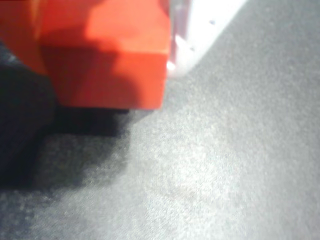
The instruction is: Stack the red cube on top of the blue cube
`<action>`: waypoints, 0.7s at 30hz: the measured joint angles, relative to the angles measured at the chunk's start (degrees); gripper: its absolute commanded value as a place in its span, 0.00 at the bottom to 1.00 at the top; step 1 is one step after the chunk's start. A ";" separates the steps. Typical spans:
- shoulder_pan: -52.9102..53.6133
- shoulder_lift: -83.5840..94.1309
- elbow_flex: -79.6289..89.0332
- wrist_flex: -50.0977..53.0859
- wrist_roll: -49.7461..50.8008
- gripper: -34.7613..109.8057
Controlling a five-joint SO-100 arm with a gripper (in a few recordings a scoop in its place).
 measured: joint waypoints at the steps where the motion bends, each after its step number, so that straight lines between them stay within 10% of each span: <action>1: 0.00 0.00 0.00 0.53 -0.09 0.24; 21: -0.97 4.13 1.49 2.11 -0.18 0.24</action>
